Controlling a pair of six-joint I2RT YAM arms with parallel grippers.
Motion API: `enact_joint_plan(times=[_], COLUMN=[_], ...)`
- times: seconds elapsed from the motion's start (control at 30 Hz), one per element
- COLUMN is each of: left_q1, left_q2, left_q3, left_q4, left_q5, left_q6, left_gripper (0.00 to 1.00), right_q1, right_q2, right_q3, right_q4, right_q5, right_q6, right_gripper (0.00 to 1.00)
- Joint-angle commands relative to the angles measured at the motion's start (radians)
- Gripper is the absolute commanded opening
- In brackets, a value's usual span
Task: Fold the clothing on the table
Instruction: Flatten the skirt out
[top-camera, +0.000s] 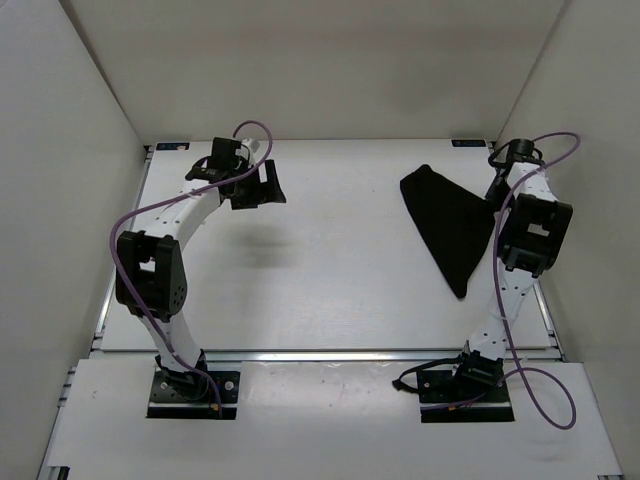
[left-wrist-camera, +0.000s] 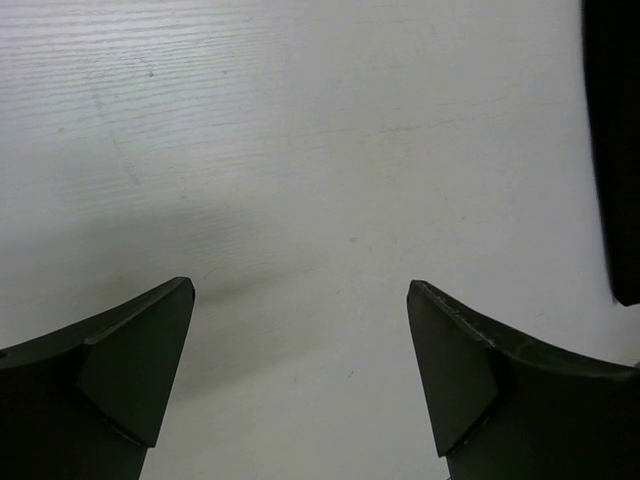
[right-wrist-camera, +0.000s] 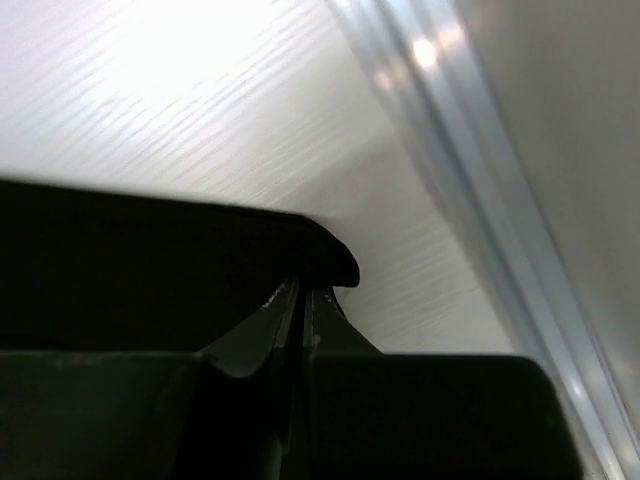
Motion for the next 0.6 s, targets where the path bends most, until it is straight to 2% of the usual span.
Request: enact_joint_plan(times=[0.0, 0.23, 0.3, 0.43, 0.57], left_q1=[-0.005, -0.039, -0.039, -0.04, -0.044], left_q2=[-0.057, -0.016, -0.014, -0.011, -0.003], left_q3=[0.0, 0.026, 0.02, -0.038, -0.113], left_q4=[0.055, 0.127, 0.147, 0.204, 0.305], left_q5=[0.121, 0.248, 0.276, 0.311, 0.369], left_q6=[0.003, 0.002, 0.0, 0.002, -0.027], left_gripper=[0.99, 0.98, 0.98, 0.99, 0.99], right_q1=[0.07, 0.217, 0.285, 0.421, 0.542], right_q2=[-0.156, -0.412, -0.478, -0.619, -0.716], right_q3=[-0.029, -0.212, -0.281, -0.463, -0.595], right_q4=[0.021, 0.082, 0.102, 0.139, 0.14], right_q5=[-0.074, -0.378, -0.401, -0.543, -0.596], right_q6=[-0.05, -0.078, -0.075, -0.06, -0.037], right_gripper=[0.0, 0.0, 0.0, 0.0, 0.0])
